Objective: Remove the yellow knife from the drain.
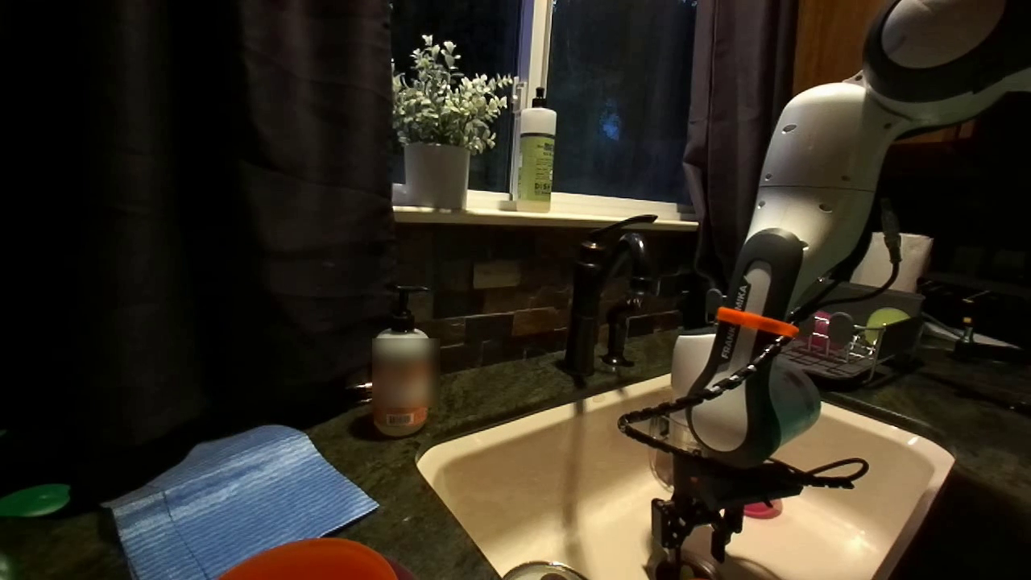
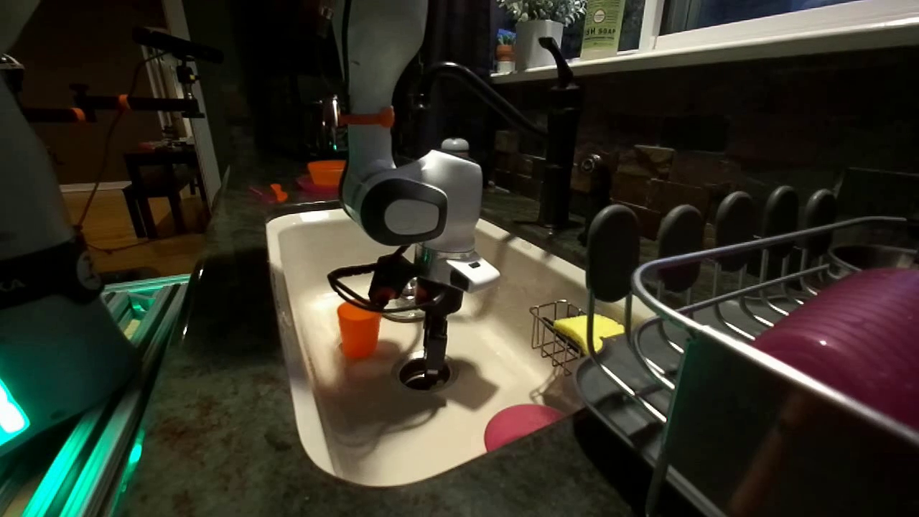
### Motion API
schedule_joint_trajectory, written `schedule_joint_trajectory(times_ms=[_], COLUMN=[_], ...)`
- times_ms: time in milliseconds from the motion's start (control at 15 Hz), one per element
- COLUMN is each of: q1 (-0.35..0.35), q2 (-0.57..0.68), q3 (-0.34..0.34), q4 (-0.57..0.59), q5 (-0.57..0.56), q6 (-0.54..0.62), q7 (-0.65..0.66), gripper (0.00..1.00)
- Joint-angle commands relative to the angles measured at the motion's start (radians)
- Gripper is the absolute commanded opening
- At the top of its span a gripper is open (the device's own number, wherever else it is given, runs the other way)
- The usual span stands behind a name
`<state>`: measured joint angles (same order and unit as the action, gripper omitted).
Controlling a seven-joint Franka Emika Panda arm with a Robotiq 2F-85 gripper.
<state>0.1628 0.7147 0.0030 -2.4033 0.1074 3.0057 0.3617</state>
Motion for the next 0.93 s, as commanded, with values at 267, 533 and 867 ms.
schedule_joint_trajectory(times_ms=[267, 533, 867], q1=[0.021, 0.022, 0.030], q2=[0.058, 0.079, 0.089], q3=[-0.004, 0.001, -0.003], q4=[0.028, 0.039, 0.043], q5=[0.020, 0.017, 0.012], q6=[0.080, 0.104, 0.116], q7=[-0.046, -0.069, -0.094], gripper=[0.54, 0.55, 0.40])
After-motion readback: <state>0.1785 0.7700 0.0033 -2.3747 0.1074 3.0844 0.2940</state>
